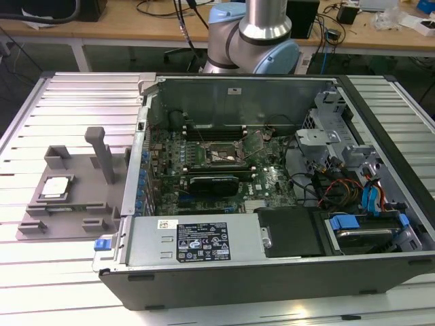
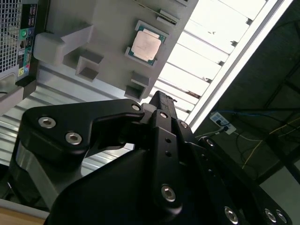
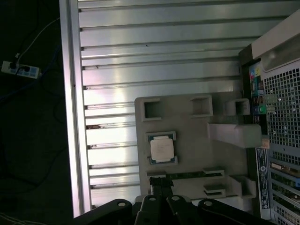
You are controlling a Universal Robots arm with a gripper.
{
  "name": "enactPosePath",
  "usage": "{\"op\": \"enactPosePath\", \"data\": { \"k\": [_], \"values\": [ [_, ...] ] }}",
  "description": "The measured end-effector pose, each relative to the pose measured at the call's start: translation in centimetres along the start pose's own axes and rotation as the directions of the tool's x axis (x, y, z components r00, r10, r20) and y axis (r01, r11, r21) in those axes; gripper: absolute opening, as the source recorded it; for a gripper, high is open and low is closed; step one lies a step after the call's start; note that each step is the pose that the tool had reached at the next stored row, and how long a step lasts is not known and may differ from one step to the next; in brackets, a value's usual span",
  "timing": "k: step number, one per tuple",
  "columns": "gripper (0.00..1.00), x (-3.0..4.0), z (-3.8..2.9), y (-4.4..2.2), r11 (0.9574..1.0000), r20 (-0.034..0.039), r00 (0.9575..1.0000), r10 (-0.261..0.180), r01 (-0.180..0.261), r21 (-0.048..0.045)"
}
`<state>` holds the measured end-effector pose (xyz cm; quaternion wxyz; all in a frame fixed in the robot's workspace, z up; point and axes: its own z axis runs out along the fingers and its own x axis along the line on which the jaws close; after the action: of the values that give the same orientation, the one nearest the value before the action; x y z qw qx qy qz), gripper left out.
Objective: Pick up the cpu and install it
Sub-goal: 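Reach for the cpu, then pick up the cpu and move it towards the insertion slot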
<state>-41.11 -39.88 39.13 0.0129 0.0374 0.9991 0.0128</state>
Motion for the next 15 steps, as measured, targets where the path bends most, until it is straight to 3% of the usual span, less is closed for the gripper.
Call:
{"op": "enactPosePath", "data": {
  "k": [15],
  "values": [
    [0.11,-0.07,0.0,0.0,1.0,-0.0001,1.0,0.0,0.0,0.0]
  ]
}}
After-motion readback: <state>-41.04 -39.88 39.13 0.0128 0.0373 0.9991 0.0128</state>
